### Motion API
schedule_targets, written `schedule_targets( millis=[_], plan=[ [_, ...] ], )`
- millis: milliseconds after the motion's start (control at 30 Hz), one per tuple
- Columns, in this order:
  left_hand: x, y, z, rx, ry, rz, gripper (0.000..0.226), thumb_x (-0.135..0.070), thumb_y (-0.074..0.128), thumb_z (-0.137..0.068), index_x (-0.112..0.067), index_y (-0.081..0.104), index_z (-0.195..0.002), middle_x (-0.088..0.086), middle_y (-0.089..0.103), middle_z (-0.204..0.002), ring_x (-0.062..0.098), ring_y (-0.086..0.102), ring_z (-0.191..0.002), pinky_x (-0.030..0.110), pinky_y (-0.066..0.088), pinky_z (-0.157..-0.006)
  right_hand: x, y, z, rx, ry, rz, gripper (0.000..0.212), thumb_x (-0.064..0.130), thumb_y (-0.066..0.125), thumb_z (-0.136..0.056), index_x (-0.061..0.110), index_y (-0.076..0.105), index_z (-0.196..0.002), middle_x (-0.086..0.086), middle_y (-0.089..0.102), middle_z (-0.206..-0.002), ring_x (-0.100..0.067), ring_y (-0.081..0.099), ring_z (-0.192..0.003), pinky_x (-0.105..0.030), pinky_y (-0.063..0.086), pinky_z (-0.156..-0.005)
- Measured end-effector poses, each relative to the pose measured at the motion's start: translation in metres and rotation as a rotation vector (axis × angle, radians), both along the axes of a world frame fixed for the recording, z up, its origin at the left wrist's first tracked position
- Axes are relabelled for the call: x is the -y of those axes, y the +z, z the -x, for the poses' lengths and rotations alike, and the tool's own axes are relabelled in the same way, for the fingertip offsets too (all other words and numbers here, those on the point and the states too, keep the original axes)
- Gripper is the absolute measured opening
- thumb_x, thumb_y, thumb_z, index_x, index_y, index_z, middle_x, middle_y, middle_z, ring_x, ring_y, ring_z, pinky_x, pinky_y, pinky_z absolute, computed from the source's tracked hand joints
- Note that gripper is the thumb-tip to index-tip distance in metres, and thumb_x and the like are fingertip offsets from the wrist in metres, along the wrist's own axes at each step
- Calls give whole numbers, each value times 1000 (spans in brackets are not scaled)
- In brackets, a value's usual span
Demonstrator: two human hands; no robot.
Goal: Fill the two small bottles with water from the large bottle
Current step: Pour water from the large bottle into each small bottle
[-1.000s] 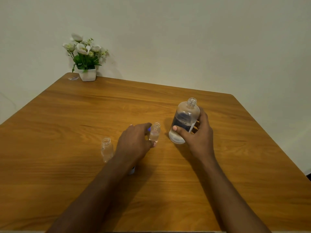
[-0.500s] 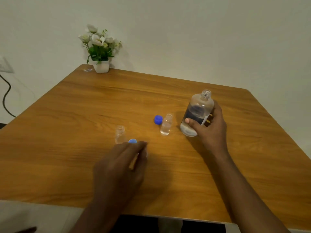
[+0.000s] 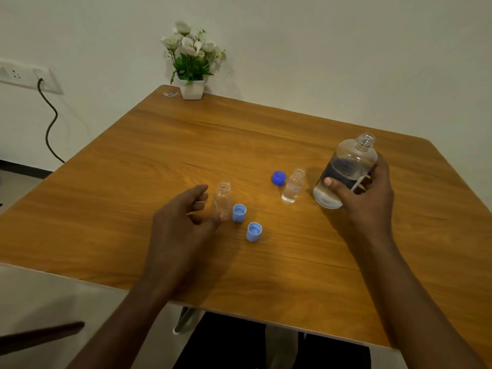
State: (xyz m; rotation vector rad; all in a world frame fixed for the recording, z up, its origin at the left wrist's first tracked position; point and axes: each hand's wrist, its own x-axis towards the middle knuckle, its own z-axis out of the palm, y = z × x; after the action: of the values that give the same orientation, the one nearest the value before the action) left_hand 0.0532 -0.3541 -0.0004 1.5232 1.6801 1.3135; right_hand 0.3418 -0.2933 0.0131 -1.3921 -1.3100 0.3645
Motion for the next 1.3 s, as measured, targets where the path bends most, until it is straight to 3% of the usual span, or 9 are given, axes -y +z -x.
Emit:
schedule_targets(
  millis=[267,533,800,1033,1167,1300],
  plan=[
    [-5,0,-3,2,-11,30,57,-23,82,-70,-22,61,-123,-18,62,-98,-5,60,-92,11,45,-77,-3,-2,-3,11,-2,5,84,29,84,-71,29,39,-142,9,53,-136,-9,54,-119,-18,51,-84],
    [-6,0,-4,-28,-12,28,42,-29,80,-72,-22,68,-112,-17,66,-93,-8,59,-87,9,41,-72,-5,-5,-4,4,-15,21,86,32,86,-69,34,38,-141,11,53,-136,-12,54,-121,-36,56,-91],
    [-5,6,-17,8,-70,-36,39,-24,77,-75,-20,68,-112,-19,64,-90,-4,63,-85,9,48,-70,-5,-4,-6,29,-14,24,86,32,85,-70,28,38,-142,7,53,-137,-14,54,-122,-32,55,-91],
    [-13,30,-56,29,-182,-194,35,-20,76,-77,-23,66,-110,-18,66,-94,-1,65,-88,15,54,-76,-5,-4,-7,6,-11,27,88,34,86,-69,32,37,-142,11,53,-136,-12,54,-122,-38,56,-92],
    [-22,39,-81,51,-275,-184,37,-18,78,-76,-17,68,-111,-17,68,-93,0,65,-86,21,56,-75,-5,-4,-7,-2,-10,26,88,37,87,-67,37,37,-141,14,55,-133,-11,55,-120,-38,57,-90],
    [-35,42,-105,-25,-366,-172,32,-17,76,-76,-15,70,-108,-27,59,-81,1,64,-81,29,58,-74,-1,2,-10,15,31,2,82,31,86,-69,30,42,-138,12,58,-129,-9,58,-116,-34,57,-88]
  ],
)
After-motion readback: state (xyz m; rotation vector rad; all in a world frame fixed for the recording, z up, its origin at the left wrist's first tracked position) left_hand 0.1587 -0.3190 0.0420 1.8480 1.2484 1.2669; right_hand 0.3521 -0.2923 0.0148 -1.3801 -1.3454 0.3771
